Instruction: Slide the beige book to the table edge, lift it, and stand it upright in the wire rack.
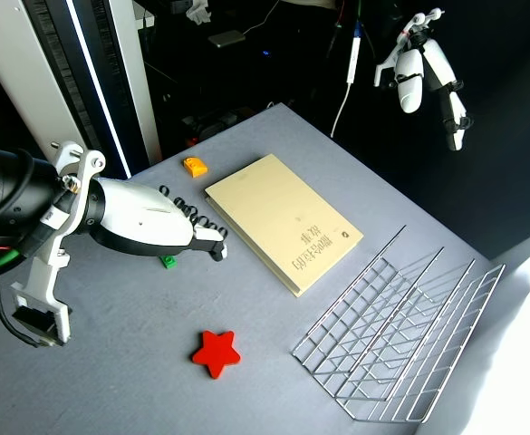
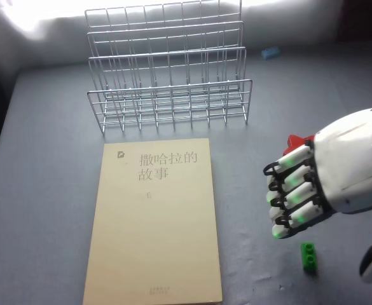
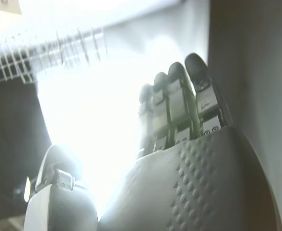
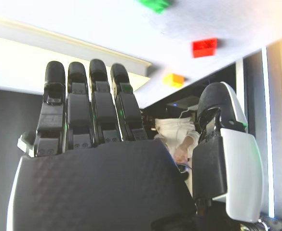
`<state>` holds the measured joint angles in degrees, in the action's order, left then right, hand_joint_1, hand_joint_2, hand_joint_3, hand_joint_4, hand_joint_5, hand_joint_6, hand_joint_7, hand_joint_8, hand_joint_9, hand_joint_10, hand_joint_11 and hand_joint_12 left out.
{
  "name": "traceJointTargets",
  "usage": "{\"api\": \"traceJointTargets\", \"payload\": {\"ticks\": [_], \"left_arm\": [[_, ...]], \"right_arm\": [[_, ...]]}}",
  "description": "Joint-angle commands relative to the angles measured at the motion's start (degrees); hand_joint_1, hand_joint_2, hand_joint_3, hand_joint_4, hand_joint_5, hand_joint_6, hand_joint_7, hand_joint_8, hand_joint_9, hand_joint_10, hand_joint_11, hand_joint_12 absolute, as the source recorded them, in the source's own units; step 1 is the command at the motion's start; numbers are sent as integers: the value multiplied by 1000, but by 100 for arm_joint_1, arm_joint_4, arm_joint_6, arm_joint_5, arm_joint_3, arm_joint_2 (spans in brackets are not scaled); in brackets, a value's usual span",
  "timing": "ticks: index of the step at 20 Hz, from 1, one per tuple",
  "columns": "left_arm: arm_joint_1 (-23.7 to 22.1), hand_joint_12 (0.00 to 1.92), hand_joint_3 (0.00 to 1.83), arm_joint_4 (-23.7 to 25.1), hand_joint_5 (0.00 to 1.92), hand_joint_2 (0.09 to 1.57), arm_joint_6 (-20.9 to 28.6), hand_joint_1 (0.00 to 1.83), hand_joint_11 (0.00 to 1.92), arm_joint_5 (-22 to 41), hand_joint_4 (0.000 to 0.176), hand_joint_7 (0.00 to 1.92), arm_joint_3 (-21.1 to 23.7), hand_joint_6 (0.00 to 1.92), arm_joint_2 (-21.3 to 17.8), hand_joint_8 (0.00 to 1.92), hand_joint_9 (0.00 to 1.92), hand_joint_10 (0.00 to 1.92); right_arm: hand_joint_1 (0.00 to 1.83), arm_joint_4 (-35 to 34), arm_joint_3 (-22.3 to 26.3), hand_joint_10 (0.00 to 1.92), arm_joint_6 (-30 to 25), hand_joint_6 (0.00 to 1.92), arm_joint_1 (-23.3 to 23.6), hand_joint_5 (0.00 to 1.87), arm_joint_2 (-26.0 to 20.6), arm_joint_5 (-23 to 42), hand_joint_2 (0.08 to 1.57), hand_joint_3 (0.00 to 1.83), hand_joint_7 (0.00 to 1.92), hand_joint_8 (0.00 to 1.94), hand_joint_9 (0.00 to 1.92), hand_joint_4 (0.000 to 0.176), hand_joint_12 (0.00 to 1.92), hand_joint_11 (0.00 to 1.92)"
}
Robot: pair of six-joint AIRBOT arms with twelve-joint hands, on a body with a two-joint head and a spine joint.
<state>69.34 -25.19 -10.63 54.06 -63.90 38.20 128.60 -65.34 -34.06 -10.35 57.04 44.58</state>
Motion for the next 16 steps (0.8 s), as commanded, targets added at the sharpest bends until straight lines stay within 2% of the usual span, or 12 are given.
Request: {"api": "traceJointTargets", "payload": {"ticks": [1,3,6,10,12,16], "left_arm": [[-43,684,0,-174,283,1166,37,121,0,536,0,284,-27,5,-85,8,293,12],[-39,609,2,-174,268,1180,78,108,0,419,0,255,-46,3,-71,2,258,4],[-35,594,0,-176,275,1182,96,64,0,319,0,272,-49,0,-35,2,258,0],[-26,632,0,-175,280,1165,644,104,0,290,0,285,-34,1,-55,5,296,11],[0,658,0,-184,292,1155,912,135,0,119,0,301,-51,1,-75,3,317,8],[6,641,0,-225,306,1142,1305,156,0,221,0,296,-84,3,-77,5,316,3]], "right_arm": [[120,-181,18,1,-20,5,20,279,36,-260,1096,1,276,2,247,0,680,0],[108,85,18,6,-184,6,14,297,87,-284,1095,1,302,5,270,0,755,0],[138,136,16,11,-203,5,-46,304,198,-466,1101,1,318,5,304,0,786,0],[182,446,1,4,-562,6,-66,321,397,-582,1105,0,318,3,304,0,783,0],[199,452,-43,0,-583,1,-64,319,482,-721,1096,0,300,0,283,0,807,0],[203,453,-74,4,-600,2,-84,331,582,-932,1083,0,337,3,309,0,832,0]]}}
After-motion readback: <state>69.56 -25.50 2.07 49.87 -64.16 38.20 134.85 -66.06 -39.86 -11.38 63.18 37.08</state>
